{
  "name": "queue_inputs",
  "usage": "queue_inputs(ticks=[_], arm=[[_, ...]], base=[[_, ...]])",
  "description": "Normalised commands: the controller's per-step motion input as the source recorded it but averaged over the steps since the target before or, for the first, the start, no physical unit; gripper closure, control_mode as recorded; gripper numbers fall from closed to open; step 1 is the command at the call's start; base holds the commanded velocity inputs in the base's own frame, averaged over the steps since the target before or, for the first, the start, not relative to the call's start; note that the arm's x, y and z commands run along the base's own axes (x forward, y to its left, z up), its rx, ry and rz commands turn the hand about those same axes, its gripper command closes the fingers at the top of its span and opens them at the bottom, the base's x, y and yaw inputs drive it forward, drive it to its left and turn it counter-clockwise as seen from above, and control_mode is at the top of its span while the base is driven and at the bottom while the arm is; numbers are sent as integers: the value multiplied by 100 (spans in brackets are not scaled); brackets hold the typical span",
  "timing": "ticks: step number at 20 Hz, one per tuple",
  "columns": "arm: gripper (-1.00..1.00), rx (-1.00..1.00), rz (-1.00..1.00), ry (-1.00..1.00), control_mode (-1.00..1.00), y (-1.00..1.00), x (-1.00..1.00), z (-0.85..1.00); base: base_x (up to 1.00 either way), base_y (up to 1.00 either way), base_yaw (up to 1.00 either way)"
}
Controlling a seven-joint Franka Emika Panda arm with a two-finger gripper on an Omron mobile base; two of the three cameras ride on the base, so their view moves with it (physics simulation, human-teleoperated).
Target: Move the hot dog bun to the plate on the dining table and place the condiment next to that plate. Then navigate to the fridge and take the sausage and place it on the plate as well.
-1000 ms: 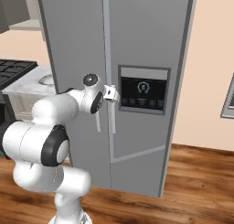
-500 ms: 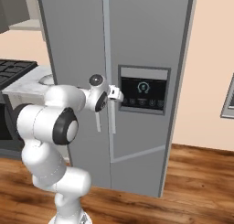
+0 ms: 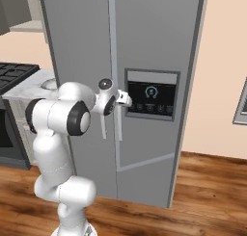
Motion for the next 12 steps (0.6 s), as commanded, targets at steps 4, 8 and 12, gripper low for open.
queue_inputs(ticks=[4,8,12], arm=[[-100,0,0,0,-100,-8,50,-28],[-100,0,0,0,-100,-15,51,-28],[100,0,0,0,-100,-20,51,-31]], base=[[0,0,0],[0,0,0],[0,0,0]])
